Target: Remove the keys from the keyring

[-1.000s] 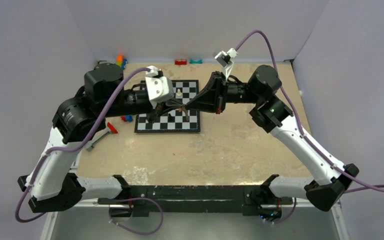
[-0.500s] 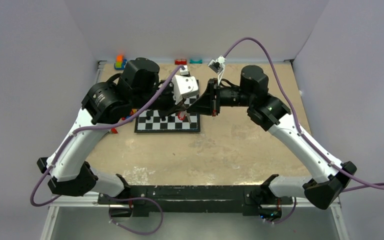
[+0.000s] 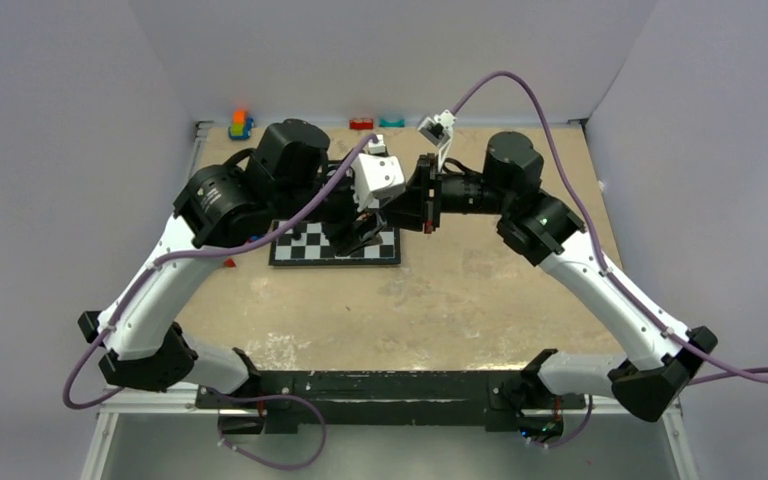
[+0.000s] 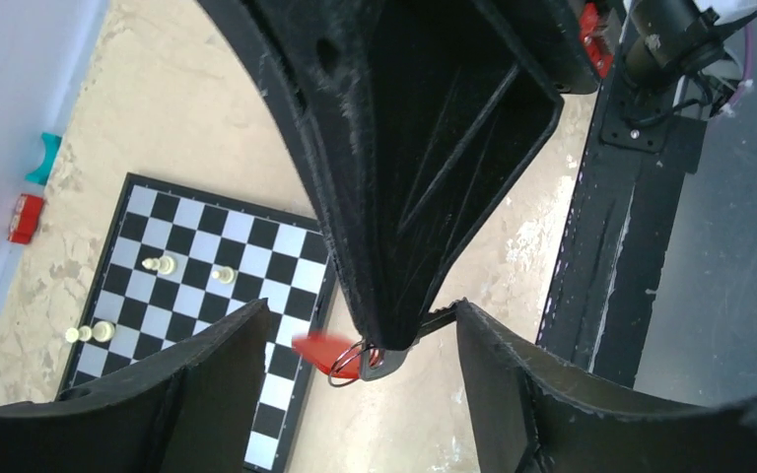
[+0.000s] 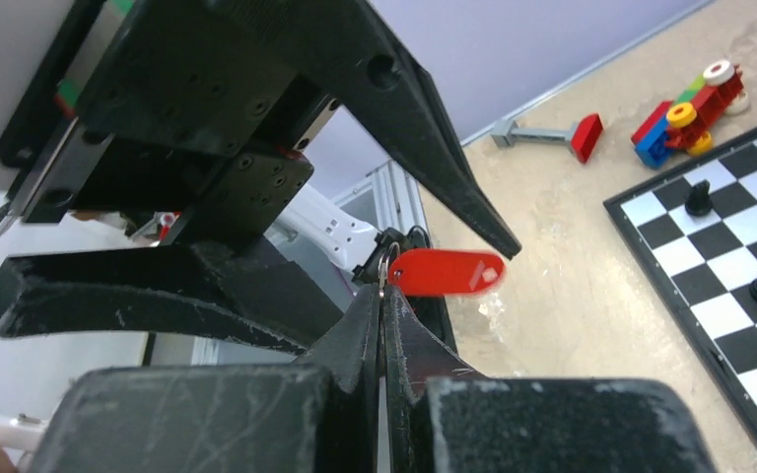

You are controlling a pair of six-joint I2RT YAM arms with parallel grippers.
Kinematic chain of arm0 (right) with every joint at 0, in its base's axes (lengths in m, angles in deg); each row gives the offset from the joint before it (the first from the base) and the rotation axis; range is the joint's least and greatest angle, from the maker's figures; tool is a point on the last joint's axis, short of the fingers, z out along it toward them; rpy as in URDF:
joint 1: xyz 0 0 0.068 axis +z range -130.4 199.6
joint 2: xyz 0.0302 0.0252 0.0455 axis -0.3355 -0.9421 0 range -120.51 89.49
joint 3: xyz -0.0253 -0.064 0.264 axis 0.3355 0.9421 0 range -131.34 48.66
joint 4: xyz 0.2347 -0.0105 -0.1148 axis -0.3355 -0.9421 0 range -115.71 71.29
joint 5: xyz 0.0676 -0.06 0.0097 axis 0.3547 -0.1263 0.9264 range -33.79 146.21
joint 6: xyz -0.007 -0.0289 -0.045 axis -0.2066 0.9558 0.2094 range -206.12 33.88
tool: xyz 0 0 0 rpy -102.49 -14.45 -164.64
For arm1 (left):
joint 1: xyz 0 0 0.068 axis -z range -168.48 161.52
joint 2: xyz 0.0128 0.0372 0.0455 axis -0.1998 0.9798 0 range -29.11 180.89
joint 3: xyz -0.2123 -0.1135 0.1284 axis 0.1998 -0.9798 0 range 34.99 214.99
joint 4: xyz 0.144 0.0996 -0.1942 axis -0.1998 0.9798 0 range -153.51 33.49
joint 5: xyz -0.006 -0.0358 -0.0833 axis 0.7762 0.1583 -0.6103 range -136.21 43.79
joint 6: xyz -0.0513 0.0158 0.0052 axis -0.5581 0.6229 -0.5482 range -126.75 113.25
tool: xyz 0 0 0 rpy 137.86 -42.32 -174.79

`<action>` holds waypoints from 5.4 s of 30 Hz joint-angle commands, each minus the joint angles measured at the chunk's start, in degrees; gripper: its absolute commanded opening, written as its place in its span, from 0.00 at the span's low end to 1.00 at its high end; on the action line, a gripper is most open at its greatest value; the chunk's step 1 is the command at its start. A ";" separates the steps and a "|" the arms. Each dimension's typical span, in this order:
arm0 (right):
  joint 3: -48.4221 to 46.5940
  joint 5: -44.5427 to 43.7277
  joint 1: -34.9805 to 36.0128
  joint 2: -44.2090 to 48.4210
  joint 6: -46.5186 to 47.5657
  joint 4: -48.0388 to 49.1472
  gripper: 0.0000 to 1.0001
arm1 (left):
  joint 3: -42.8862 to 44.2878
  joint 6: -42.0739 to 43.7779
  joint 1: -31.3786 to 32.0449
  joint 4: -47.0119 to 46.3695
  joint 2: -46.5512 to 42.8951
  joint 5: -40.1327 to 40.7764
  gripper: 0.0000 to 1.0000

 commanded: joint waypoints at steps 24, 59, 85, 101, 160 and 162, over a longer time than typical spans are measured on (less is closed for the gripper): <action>2.26 7.13 1.15 6.49 -9.36 27.15 0.00 | -17.75 -13.56 -10.14 -33.91 -22.39 -28.11 0.41; 3.65 8.88 1.13 7.65 -12.58 34.57 0.00 | -19.88 -26.66 -11.06 -46.23 -20.05 -26.90 0.31; 2.11 8.00 1.12 7.57 -9.87 31.40 0.00 | -17.22 -29.27 -12.59 -43.08 -17.47 -38.00 0.16; -3.40 7.04 1.12 5.99 -6.86 22.35 0.00 | -13.92 -18.86 -12.27 -30.29 -17.57 -32.12 0.00; 4.22 -0.10 1.13 7.73 -26.38 53.71 0.00 | -32.28 -47.76 -12.24 -82.24 -24.29 -33.58 0.39; 3.98 -0.09 1.14 7.36 -27.08 54.66 0.00 | -32.34 -47.66 -12.25 -82.48 -23.93 -33.46 0.38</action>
